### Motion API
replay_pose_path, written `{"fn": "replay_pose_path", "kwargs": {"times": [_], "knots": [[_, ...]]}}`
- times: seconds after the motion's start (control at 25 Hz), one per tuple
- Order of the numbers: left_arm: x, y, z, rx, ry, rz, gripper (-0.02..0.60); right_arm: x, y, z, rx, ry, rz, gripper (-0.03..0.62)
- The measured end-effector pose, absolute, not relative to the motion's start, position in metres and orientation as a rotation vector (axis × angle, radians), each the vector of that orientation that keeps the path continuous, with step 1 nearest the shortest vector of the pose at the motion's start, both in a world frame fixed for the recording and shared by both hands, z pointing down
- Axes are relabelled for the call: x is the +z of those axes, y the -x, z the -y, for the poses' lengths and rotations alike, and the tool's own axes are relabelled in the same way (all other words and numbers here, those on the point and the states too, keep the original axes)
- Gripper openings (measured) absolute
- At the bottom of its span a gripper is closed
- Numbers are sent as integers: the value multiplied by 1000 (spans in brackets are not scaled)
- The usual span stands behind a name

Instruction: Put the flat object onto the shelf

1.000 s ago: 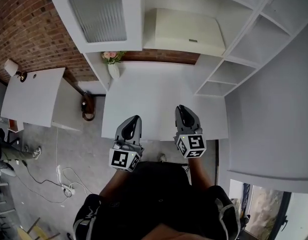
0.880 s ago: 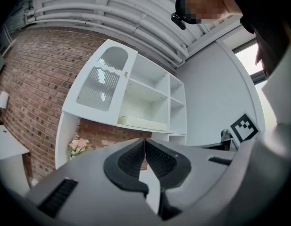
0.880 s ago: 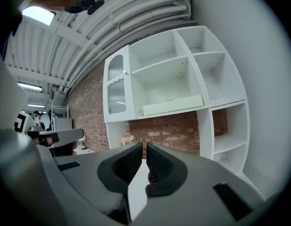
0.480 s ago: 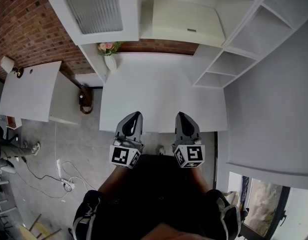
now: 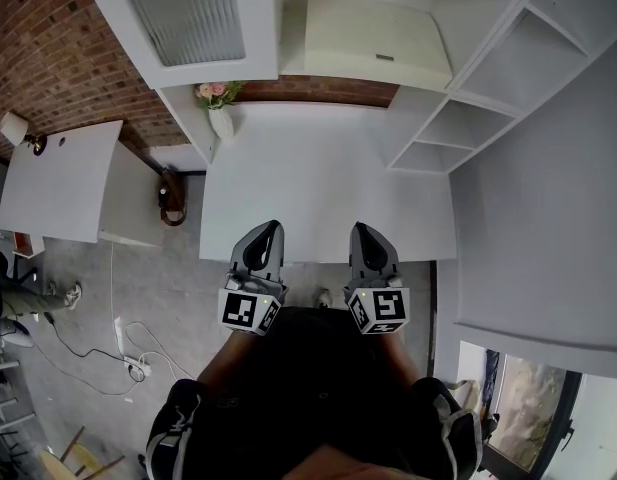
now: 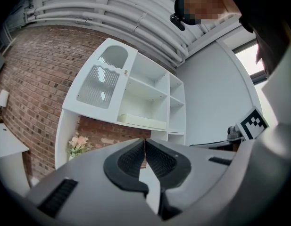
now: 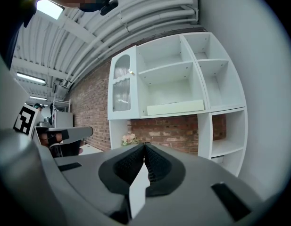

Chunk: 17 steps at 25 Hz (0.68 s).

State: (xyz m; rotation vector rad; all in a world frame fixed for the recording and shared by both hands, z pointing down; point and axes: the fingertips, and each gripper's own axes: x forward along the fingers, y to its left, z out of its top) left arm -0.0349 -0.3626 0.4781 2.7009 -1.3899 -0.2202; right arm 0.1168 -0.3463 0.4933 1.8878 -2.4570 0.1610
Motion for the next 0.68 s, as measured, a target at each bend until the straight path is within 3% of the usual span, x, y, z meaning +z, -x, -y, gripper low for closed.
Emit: {"fn": "replay_pose_path", "kwargs": {"times": [0.68], "knots": [[474,40,364,-236,-2695,1401,14,489,-114,346,138,-1882,2466,28]]}}
